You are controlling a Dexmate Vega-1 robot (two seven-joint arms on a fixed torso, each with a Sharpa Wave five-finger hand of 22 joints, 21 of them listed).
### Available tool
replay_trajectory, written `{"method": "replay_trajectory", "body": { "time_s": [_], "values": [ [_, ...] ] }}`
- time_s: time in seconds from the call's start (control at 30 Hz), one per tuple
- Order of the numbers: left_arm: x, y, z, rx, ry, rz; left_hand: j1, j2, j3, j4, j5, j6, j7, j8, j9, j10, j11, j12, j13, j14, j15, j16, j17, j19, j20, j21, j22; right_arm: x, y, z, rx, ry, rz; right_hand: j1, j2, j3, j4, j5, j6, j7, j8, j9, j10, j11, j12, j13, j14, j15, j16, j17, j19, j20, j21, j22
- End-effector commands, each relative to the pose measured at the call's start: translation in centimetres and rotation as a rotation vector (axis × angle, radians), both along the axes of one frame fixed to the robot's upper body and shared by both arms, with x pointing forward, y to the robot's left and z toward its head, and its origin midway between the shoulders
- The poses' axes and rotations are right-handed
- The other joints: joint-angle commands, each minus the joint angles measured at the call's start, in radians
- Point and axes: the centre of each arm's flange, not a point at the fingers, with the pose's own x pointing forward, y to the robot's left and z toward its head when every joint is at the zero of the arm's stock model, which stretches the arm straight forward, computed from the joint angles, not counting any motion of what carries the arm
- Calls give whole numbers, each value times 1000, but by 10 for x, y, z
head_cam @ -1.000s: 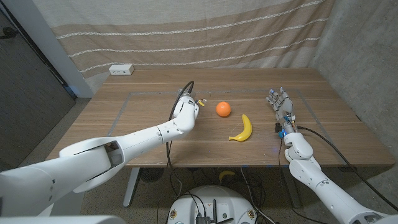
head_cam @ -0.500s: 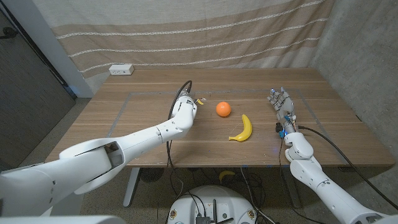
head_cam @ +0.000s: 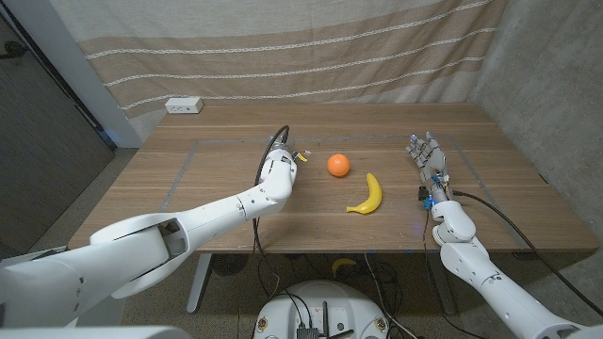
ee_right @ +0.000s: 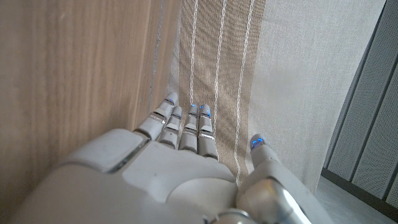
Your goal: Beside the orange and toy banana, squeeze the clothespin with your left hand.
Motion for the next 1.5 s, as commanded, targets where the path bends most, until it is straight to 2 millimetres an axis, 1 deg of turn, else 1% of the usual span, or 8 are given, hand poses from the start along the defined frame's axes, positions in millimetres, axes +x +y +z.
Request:
{"method": "replay_trajectory", "body": {
  "time_s": [0.03, 0.3, 0.7, 0.83, 1.3, 1.4, 1.5],
  "values": [
    [-4, 4, -3, -20, -53, 18, 39, 53, 0, 15, -4, -8, -1, 15, 24, -5, 14, -6, 3, -8, -44, 1, 5, 2, -9, 10, 4, -1, 0, 0, -5, 0, 0, 8, 26, -3, 2, 4, 9, -2, 2, 4, 9, -1, 7, 1, 5, 3, 3, 4, 7, -4, 10, 3],
    [-13, 6, 4, -41, -121, -1, 39, 54, 0, 16, -4, -14, 3, 25, 40, 3, 14, -4, 4, -7, -44, 2, 6, 1, -10, 12, 6, -3, 1, 0, -12, 2, 1, 6, 25, -4, 3, 4, 8, -3, 1, 4, 10, 0, 7, 1, 5, 2, 2, 4, 7, -4, 9, 3],
    [-23, 8, 9, -78, -207, -27, 39, 53, 2, 17, -4, -17, 2, 40, 62, 11, 10, -3, 5, -5, -43, 3, 6, 0, -11, 15, 8, -5, 4, 2, -22, 0, 5, 5, 25, -4, 3, 4, 8, -3, 0, 4, 10, 1, 6, 2, 5, 2, 1, 5, 6, -3, 8, 3],
    [-24, 9, 11, -84, -208, -29, 38, 53, 3, 18, -4, -19, 2, 45, 69, 17, 6, -1, 6, -4, -44, 3, 6, -2, -10, 15, 8, -6, 6, 3, -26, 0, 4, 5, 25, -5, 2, 4, 8, -3, 0, 4, 11, 1, 6, 2, 4, 2, 1, 5, 6, -4, 8, 3],
    [-42, 14, 22, -139, -295, -108, 37, 50, 4, 18, -4, -23, 1, 58, 88, 24, 1, -1, 7, 0, -47, 3, 5, -2, -10, 17, 9, -8, 13, 8, -47, 4, 5, 4, 25, -5, 2, 4, 7, -2, -1, 4, 10, 1, 5, 2, 4, 1, 0, 5, 6, -4, 7, 3],
    [-45, 17, 23, -158, -310, -131, 36, 49, 6, 18, -3, -27, 2, 69, 104, 51, -8, 8, 7, 7, -52, 5, 4, -3, -10, 19, 10, -9, 14, 8, -51, 3, 5, 4, 25, -5, 2, 4, 7, -3, -1, 4, 10, 1, 5, 2, 5, 1, 0, 5, 5, -4, 7, 3],
    [-48, 19, 24, -181, -314, -159, 36, 48, 7, 18, -3, -29, 3, 72, 110, 52, -7, 7, 8, 11, -52, 5, 3, -2, -10, 20, 10, -10, 16, 8, -53, 4, 5, 4, 25, -5, 2, 4, 7, -3, -1, 4, 10, 2, 4, 2, 5, 1, 0, 6, 5, -4, 7, 3]
  ]
}}
